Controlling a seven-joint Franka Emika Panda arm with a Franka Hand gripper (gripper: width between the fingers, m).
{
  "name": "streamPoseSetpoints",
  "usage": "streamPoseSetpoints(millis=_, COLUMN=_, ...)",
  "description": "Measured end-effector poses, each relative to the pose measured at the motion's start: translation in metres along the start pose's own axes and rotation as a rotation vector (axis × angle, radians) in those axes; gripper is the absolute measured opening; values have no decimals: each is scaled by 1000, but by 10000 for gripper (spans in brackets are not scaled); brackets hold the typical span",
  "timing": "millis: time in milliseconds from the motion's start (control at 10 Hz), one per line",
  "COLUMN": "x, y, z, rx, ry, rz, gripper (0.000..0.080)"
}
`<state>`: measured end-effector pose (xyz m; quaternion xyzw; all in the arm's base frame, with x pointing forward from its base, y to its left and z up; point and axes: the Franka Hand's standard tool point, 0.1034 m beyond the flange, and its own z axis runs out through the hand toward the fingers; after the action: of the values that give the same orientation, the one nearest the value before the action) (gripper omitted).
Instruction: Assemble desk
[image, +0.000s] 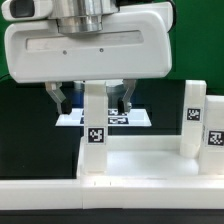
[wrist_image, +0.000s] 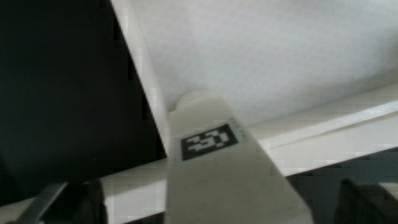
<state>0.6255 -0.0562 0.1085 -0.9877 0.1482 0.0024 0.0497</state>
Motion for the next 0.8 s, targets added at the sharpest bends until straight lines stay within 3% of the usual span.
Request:
streamPoseSetpoints(millis=200, x=0, y=0, z=0, rx=-1, ry=0, rz=40, gripper=635)
streamPoseSetpoints(millis=300, x=0, y=0, z=1, rx=0, ry=-1, rz=104, gripper=462)
streamPoseSetpoints(millis=400, x=0, y=0, z=1, rx=0, ry=-1, rz=176, gripper=462)
streamPoseSetpoints(millis=500, x=0, y=0, z=1, rx=0, ry=-1, rz=243, gripper=286)
streamPoseSetpoints(millis=800, x=1, y=0, z=1, rx=4, ry=7, rz=529, gripper=288)
